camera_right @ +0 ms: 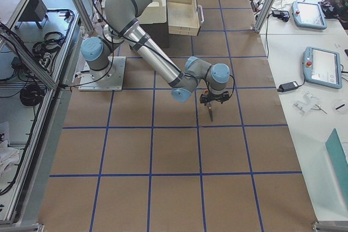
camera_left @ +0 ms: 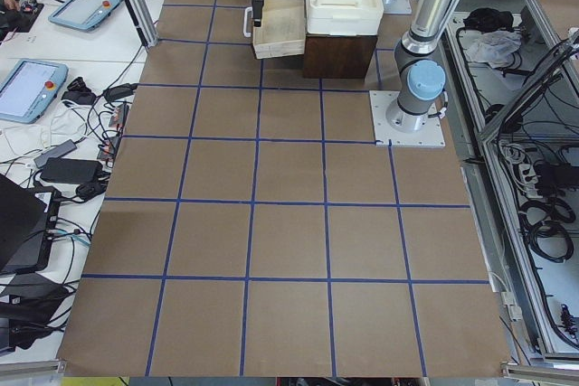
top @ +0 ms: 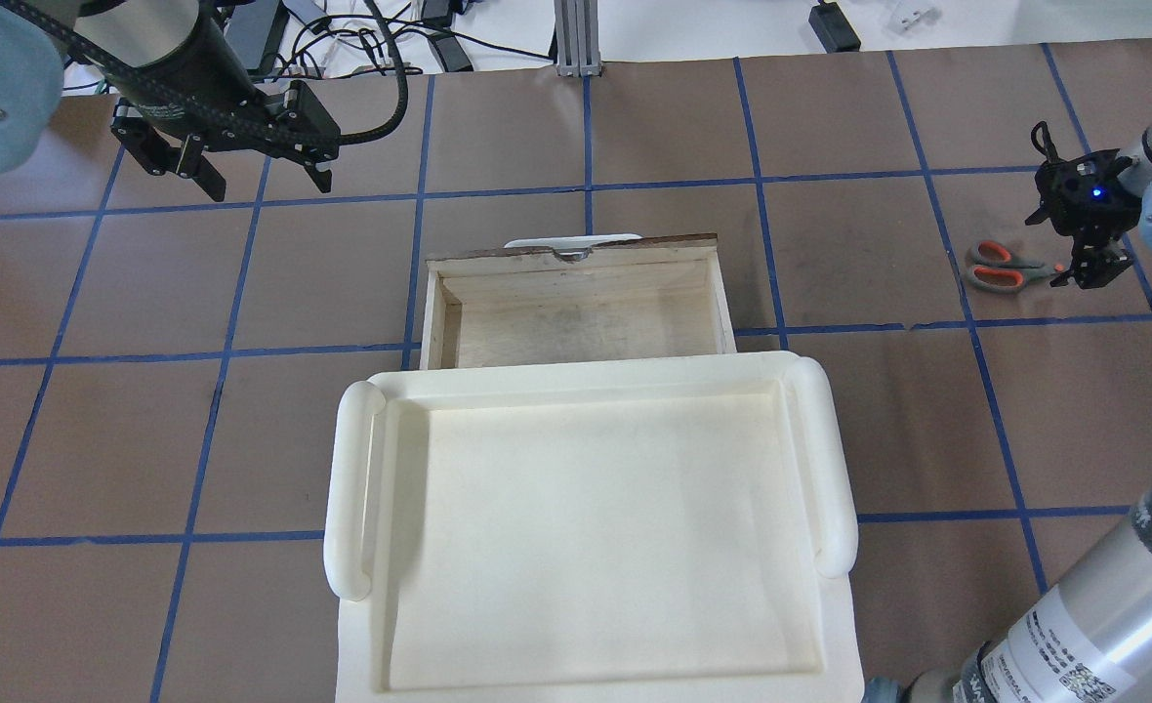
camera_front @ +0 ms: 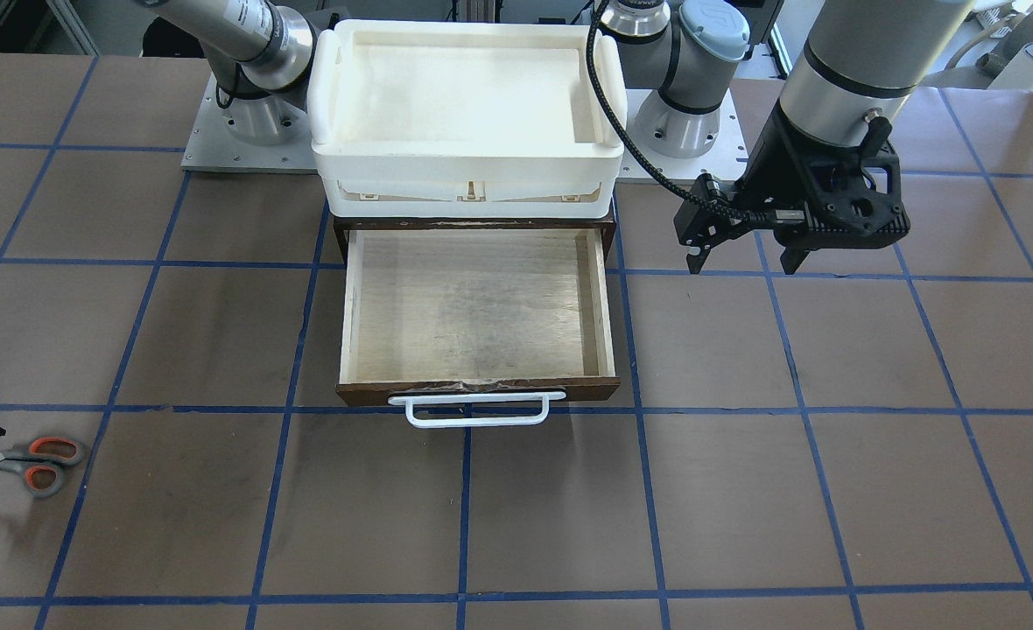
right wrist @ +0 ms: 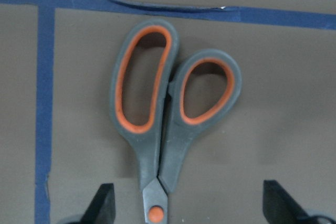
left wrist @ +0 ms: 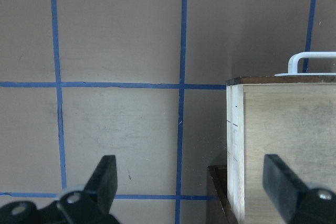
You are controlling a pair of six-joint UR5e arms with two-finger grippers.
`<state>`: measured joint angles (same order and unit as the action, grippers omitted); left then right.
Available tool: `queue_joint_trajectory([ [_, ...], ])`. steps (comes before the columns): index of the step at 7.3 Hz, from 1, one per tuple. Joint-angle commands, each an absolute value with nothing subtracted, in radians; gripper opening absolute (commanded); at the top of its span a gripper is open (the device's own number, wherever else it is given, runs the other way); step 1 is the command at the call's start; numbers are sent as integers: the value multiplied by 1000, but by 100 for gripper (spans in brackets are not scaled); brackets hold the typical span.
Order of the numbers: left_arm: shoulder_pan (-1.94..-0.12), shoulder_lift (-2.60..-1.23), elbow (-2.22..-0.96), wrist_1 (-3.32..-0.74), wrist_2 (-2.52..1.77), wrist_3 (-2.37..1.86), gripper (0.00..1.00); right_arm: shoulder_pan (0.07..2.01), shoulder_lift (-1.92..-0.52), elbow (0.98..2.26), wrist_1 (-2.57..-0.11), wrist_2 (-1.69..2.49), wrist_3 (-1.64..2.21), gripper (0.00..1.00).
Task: Put scissors in drawer and close it
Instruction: 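Lower the right gripper onto the scissors handles and close it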
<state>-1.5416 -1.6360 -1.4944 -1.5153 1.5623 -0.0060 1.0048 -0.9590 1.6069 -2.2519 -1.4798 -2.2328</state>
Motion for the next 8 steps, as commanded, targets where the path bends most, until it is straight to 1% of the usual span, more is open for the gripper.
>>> queue_joint_trajectory([
  [1,-1542,-1635,-1497,-1514,1563,-6,100,1006,-948,1608,-2250,-1488,-2235,99],
  [2,-1542,-1635,-1497,-1516,1565,-6,100,1006,-946,1608,-2250,-1489,-2237,94],
  [4,-1542,-1635,-1497,-1516,1565,-6,100,1006,-948,1606,-2250,-1491,-2250,43],
  [5,-1542,-1640,-1497,-1514,1563,-6,100,1006,-950,1605,-2247,-1496,-2253,11],
  [6,-1542,-1640,-1497,-1514,1563,-8,100,1011,-951,1605,-2250,-1496,-2285,0],
  [8,-1542,-1641,-1497,-1514,1563,-8,100,1014,-953,1605,-2258,-1497,-2295,0],
])
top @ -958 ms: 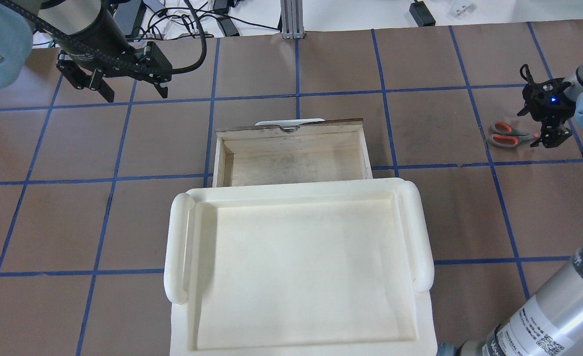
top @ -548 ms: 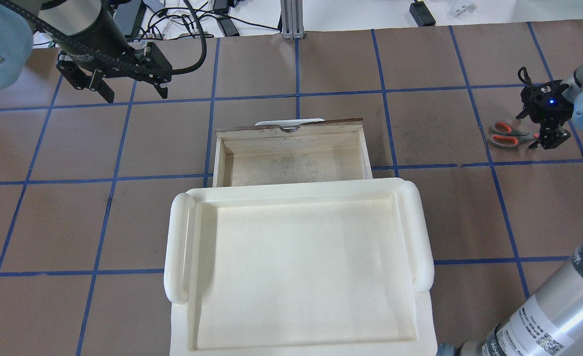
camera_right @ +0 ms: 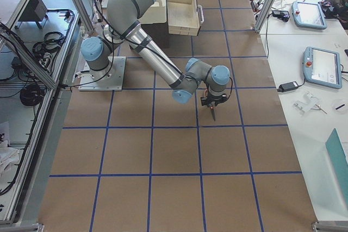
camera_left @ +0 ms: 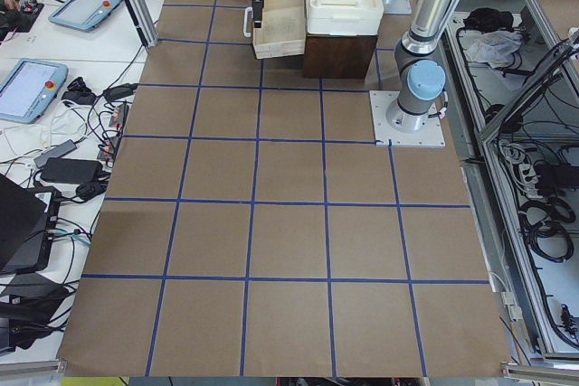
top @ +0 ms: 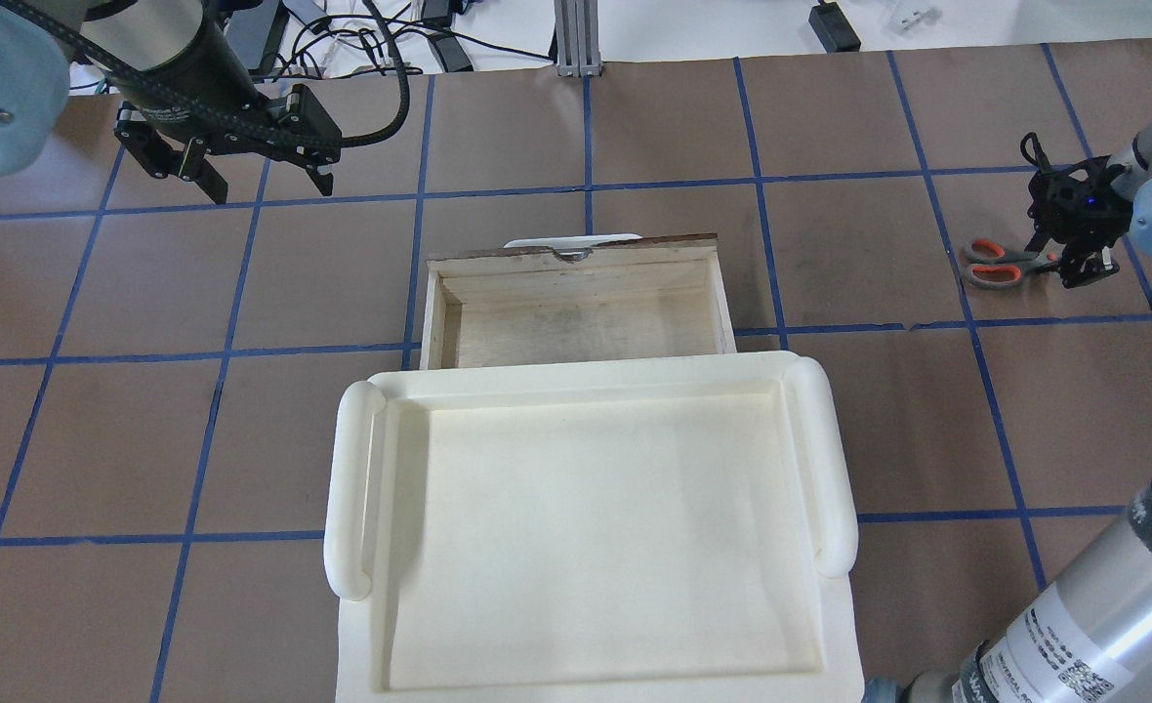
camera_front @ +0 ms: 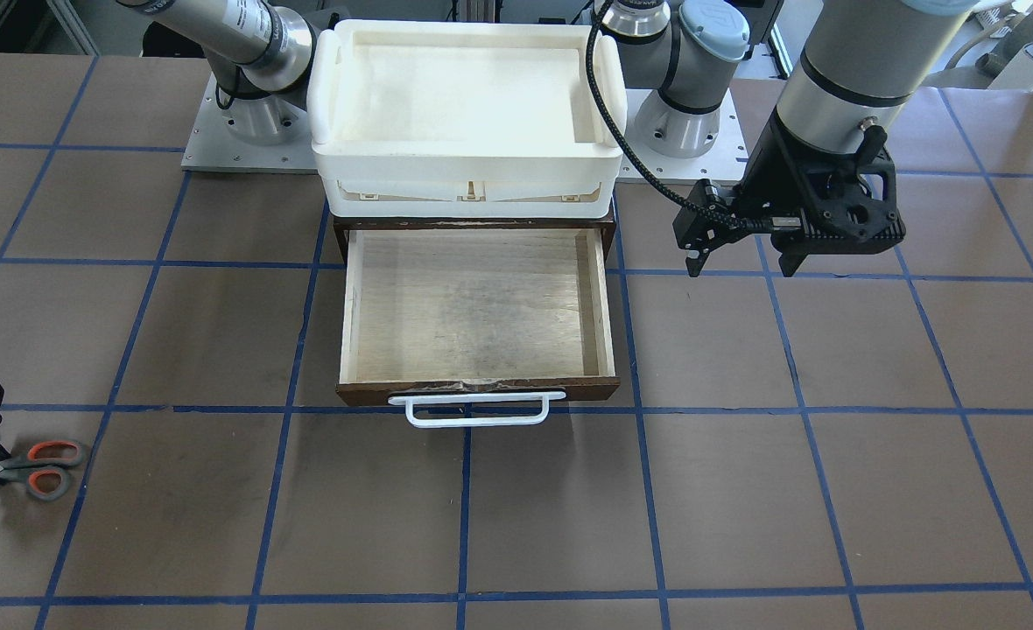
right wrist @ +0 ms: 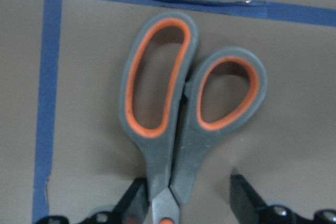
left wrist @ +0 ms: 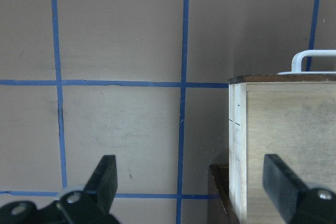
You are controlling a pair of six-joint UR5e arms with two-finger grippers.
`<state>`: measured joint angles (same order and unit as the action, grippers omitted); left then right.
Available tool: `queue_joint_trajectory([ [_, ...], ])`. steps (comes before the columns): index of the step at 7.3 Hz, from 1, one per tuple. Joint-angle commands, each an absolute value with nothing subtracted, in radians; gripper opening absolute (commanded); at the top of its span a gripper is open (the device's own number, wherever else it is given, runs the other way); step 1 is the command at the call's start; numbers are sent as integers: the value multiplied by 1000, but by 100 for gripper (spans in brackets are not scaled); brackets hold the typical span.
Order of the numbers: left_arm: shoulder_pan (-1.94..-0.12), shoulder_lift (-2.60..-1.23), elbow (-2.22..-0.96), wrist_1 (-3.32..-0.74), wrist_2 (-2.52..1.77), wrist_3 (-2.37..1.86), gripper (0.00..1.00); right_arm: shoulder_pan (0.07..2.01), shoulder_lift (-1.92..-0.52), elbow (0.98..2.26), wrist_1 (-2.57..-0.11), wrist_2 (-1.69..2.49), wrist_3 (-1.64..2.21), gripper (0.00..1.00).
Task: Put scissors in drawer and close it
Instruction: 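Lower the right gripper onto the scissors handles and close it, then lift the scissors with the right gripper and carry them toward the drawer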
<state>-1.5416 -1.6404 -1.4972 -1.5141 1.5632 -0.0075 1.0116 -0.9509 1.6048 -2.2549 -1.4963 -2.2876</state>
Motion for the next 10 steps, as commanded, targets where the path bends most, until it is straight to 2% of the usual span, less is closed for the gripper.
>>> queue_joint_trajectory([
  [1,-1542,-1641,-1497,-1514,1563,-6,100,1014,-956,1605,-2260,-1499,-2293,0],
  [7,-1542,-1641,-1497,-1514,1563,-6,100,1023,-1115,1605,-2231,-1484,-2281,0],
  [10,-1542,-1641,-1497,-1513,1563,-6,100,1141,-1265,1606,-2094,-1474,-2183,0],
])
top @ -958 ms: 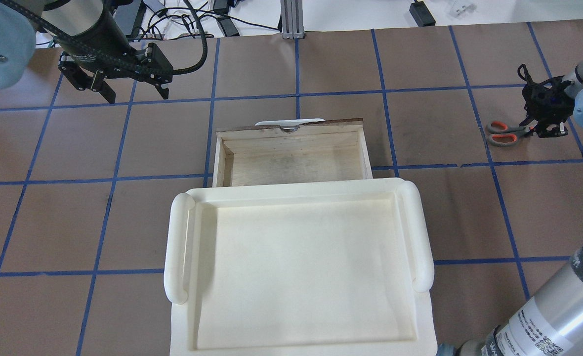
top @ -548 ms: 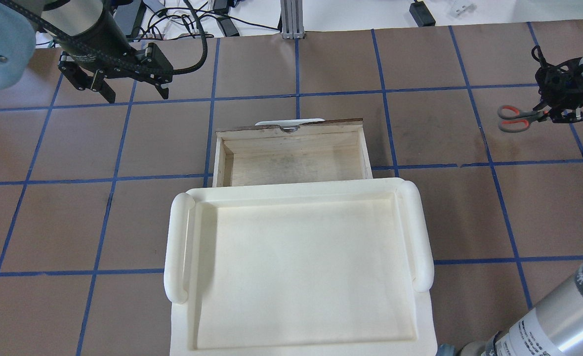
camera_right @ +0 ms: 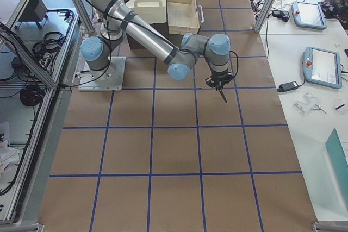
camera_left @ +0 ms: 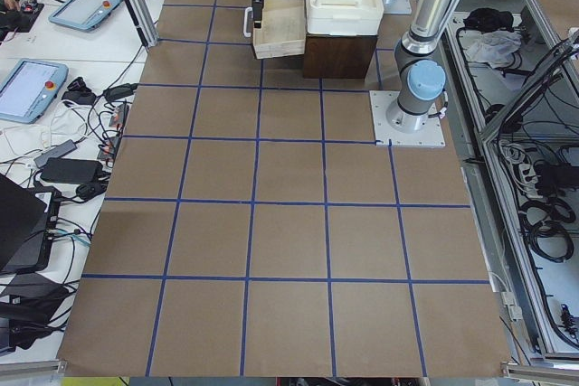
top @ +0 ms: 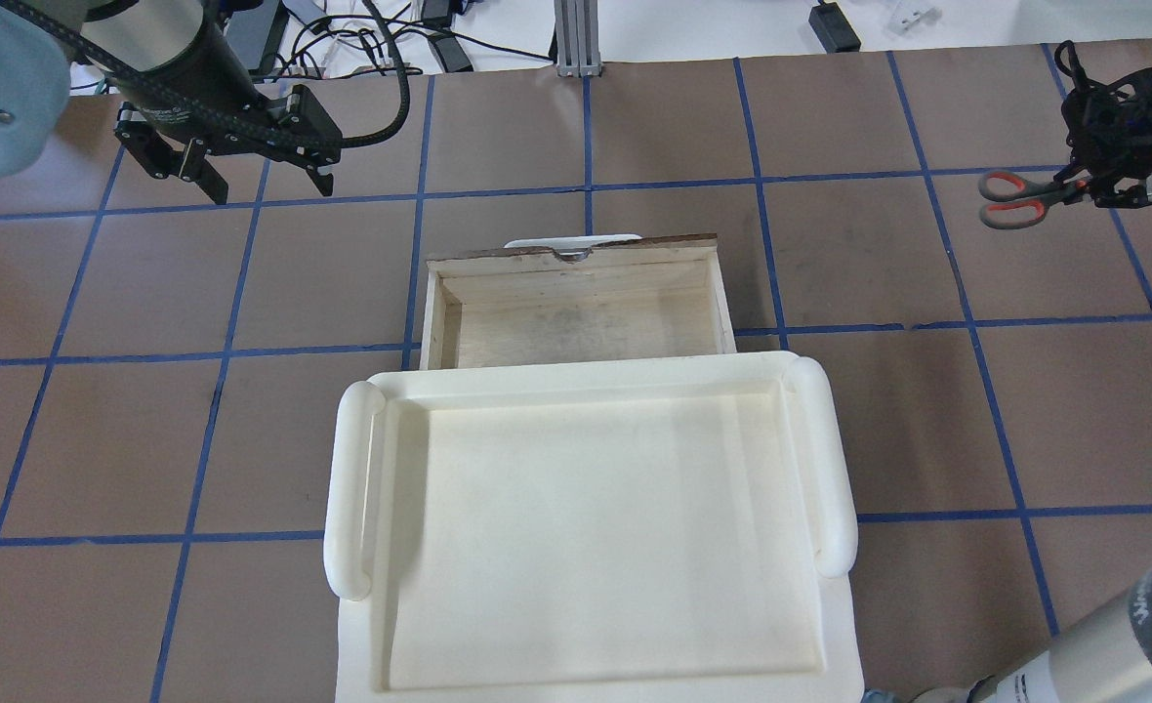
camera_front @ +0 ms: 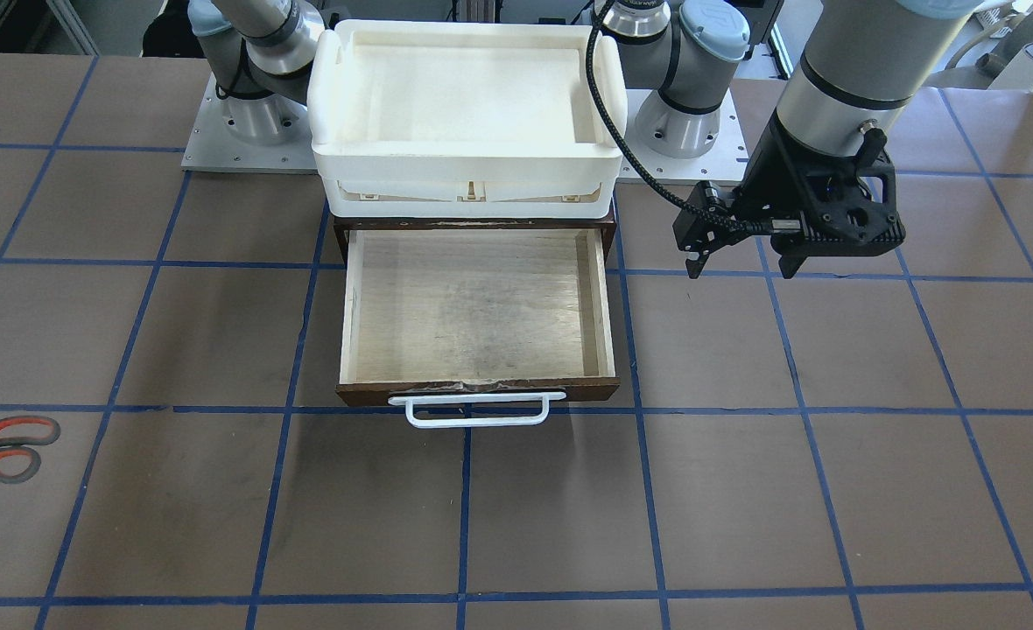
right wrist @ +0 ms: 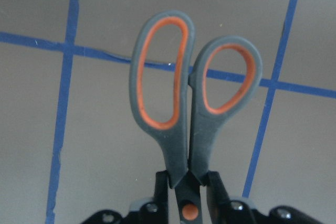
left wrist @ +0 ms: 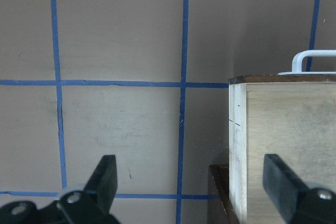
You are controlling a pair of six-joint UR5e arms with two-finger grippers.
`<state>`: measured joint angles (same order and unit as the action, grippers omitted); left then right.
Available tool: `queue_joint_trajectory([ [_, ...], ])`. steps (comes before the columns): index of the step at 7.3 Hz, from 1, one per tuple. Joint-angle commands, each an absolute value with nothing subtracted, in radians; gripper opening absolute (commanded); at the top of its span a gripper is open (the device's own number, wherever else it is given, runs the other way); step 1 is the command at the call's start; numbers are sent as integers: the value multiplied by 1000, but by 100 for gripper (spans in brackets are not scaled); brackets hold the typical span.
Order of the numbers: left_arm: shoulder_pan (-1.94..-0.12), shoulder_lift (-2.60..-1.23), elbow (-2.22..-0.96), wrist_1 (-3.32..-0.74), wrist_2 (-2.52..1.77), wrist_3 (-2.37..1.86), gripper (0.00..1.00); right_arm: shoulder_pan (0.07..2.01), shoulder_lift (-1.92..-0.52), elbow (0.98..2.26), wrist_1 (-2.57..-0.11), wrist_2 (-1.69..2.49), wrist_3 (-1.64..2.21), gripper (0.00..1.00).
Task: Put scissors in drawer and close it
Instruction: 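Lift the scissors with the right gripper and carry them toward the drawer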
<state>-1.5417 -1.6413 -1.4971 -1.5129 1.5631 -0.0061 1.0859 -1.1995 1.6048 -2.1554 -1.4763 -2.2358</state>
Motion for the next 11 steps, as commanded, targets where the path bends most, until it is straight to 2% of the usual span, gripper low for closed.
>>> queue_joint_trajectory([
  [1,-1542,-1641,-1497,-1514,1563,-6,100,1188,-1299,1605,-2048,-1464,-2163,0],
  [5,-1542,-1641,-1497,-1514,1563,-6,100,1401,-1394,1606,-1962,-1477,-1849,0],
  [8,-1542,-1641,-1497,-1514,1563,-6,100,1639,-1396,1606,-1962,-1505,-1451,0],
  [11,-1542,-1641,-1497,-1516,1565,-6,100,1842,-1382,1608,-1964,-1565,-1255,0],
])
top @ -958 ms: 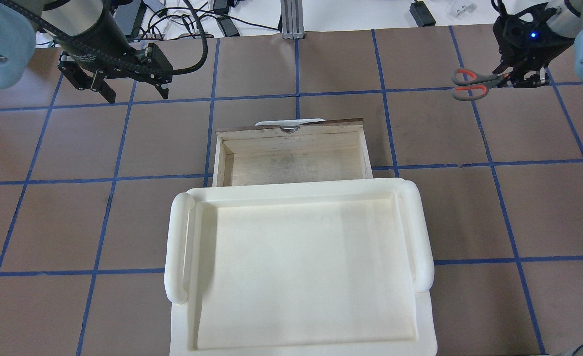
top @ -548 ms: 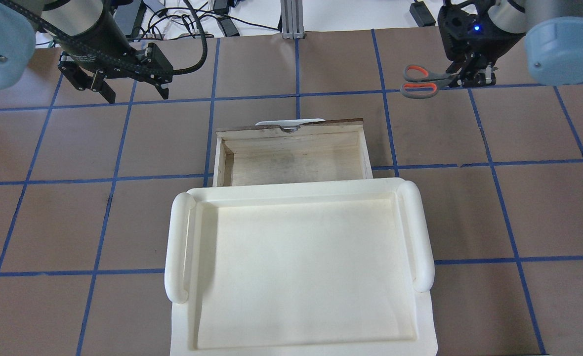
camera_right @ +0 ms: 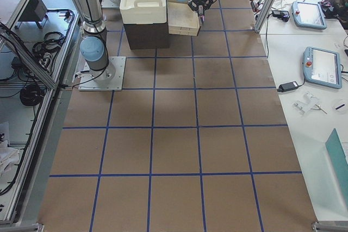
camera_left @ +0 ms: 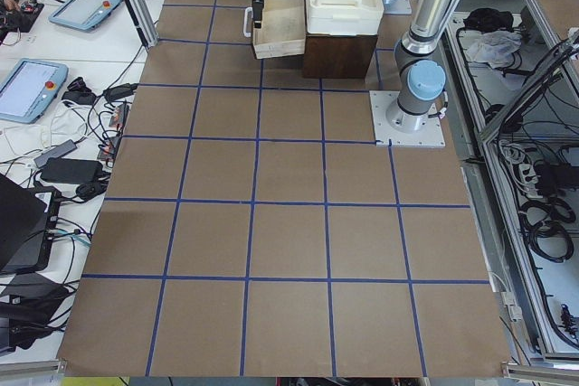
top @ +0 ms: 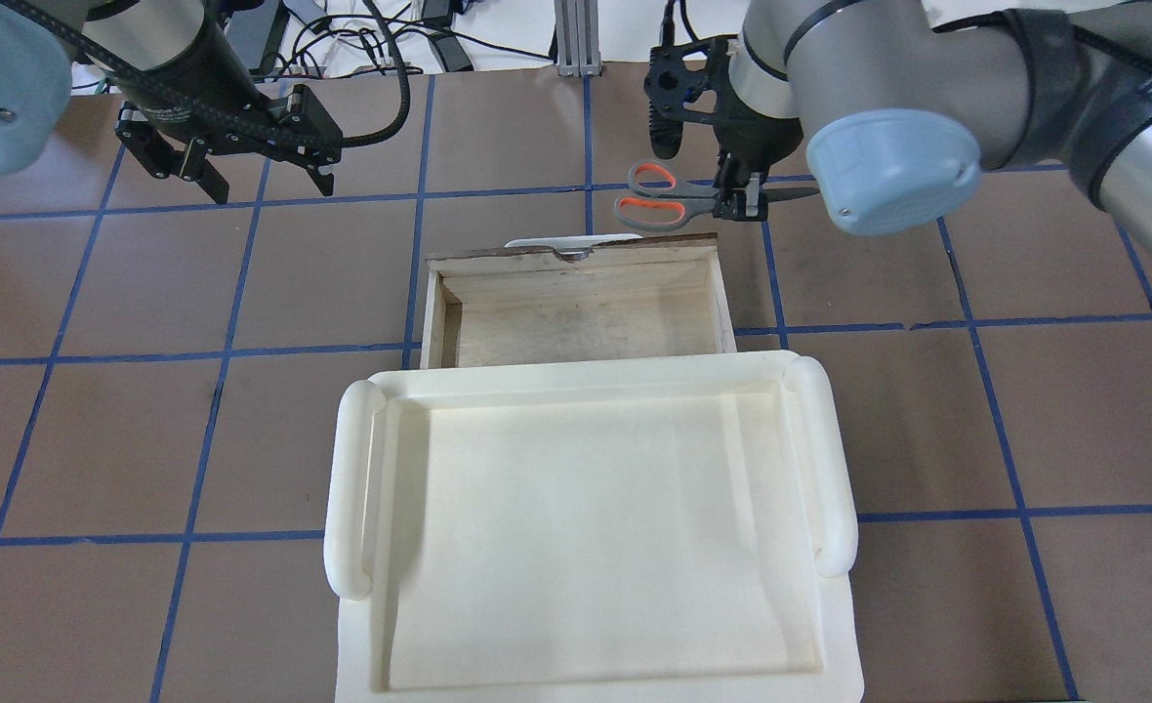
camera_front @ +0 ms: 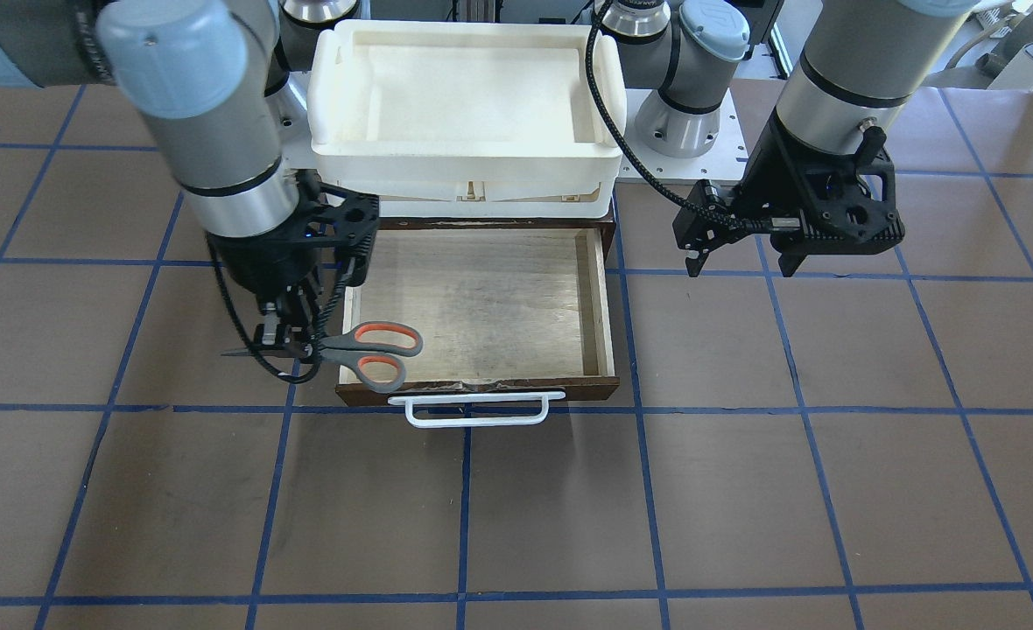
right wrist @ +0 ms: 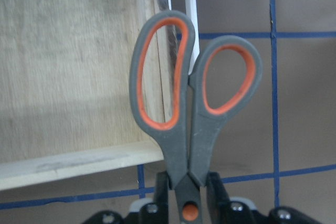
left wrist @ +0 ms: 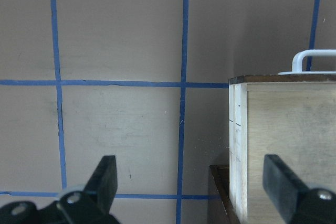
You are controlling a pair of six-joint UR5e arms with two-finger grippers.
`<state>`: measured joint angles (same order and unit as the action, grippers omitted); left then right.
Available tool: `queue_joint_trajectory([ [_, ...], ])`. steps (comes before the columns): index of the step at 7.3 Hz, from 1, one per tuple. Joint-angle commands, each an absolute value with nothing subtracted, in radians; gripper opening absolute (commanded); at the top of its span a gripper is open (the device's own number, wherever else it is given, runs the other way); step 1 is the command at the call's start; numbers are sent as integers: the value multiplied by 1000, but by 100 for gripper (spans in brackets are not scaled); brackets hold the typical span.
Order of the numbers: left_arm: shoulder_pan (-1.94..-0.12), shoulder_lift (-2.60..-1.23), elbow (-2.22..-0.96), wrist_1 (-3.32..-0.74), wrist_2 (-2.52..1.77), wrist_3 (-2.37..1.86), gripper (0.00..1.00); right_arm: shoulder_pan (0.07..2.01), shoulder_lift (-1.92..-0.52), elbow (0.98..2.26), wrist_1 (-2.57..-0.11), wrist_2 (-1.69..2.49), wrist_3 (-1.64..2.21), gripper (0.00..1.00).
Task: Put scissors in drawer and close it
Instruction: 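Lower the scissors into the open wooden drawer with the right gripper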
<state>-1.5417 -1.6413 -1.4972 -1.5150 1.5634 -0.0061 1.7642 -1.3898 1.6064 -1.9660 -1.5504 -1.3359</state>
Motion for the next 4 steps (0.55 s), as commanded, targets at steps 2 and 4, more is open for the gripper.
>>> queue_joint_trajectory([
  [2,-1542,-1641,-1497,-1516,1565,-6,100,1905,-1347,1608,-1967,-1562,-1246,0],
  [4,-1542,-1643,-1497,-1516,1565,-6,100,1978,-1289,1606,-1982,-1568,-1243,0],
])
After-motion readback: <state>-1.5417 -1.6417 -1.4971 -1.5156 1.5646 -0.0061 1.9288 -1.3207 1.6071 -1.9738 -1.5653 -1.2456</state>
